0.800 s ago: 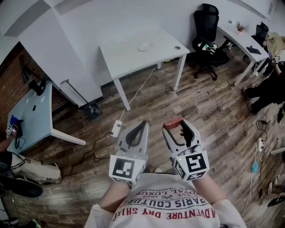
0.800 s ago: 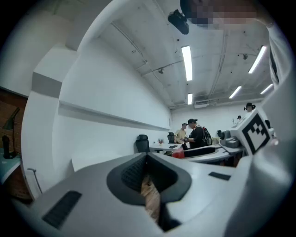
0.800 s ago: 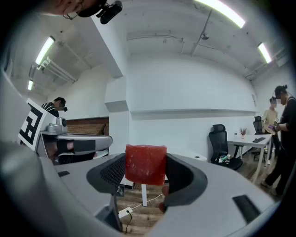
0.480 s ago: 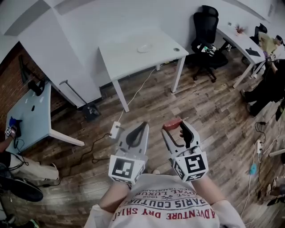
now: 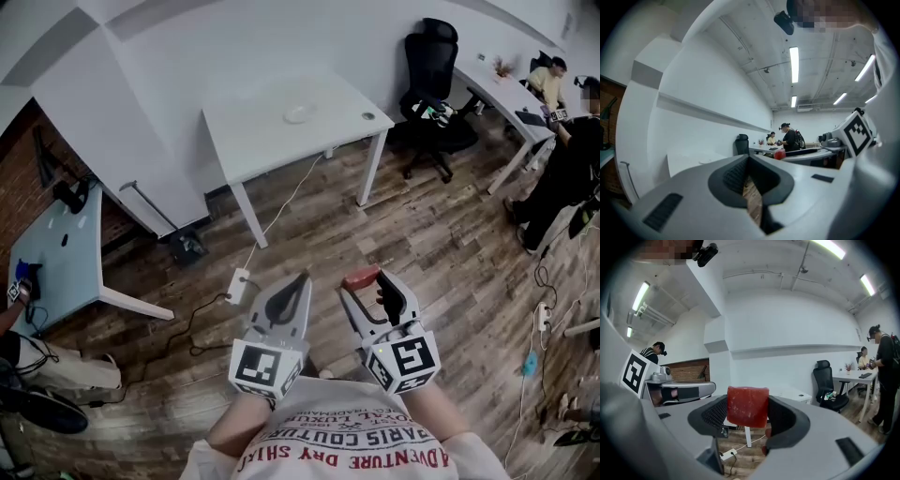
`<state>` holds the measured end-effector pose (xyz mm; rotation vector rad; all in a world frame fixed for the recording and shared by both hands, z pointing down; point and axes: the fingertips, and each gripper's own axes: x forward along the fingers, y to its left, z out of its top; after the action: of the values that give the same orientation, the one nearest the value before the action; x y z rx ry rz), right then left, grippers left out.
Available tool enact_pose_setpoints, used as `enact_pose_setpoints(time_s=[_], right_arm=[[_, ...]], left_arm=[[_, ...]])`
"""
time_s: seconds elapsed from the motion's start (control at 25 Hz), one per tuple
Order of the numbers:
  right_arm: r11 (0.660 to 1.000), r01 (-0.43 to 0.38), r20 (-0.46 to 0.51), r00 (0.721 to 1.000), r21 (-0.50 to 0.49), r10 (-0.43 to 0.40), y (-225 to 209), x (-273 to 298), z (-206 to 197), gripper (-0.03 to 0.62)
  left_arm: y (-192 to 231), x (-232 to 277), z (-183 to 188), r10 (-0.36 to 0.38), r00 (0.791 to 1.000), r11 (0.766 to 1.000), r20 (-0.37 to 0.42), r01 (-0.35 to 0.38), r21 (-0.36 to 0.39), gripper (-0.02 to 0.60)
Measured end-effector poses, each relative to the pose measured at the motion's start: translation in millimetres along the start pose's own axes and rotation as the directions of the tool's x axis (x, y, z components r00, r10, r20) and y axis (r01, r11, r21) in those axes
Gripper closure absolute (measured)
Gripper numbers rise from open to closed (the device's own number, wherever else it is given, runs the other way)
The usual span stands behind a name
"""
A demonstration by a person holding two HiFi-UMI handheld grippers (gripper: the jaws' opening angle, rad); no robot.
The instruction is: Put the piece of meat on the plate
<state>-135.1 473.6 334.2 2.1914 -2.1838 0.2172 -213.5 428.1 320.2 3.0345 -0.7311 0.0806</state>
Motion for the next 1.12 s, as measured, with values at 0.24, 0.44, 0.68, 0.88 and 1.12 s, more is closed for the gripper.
enact_pose_setpoints(time_s=[0.24,0.44,0.68,0.88,1.12], right_arm=[[1.0,0.024,-0.01,1.0,-0.012,-0.025,-19.3,54.1,8.6,0.319],[0.999,0.035,-0.023,0.999,-0.026,-0.036,-31.9,120.6,23.0,0.319],[0.998,0.063,-0.021,0.998,-0.007,-0.063,-46.3,219.5,45.2,0.319],[0.996,0.083,-0.009,0.996,0.013,-0.083,-55.2,295.6,55.1,0.319],[0.994,0.105,-0.02,0.994,0.044,-0.104,-70.4,354.6,57.1,0.319]], left_arm=[[45.8,45.3,0.5,-0.01,1.0,1.0,0.009,0.01,-0.018,0.575],[105.0,88.5,10.5,-0.021,0.999,0.999,0.027,0.022,-0.026,0.575],[195.8,144.4,21.5,-0.029,0.999,0.999,0.027,0.029,-0.032,0.575],[265.6,190.0,24.1,-0.028,0.999,0.999,0.024,0.029,-0.024,0.575],[310.2,230.6,18.1,-0.05,0.999,0.998,0.003,0.05,-0.038,0.575]])
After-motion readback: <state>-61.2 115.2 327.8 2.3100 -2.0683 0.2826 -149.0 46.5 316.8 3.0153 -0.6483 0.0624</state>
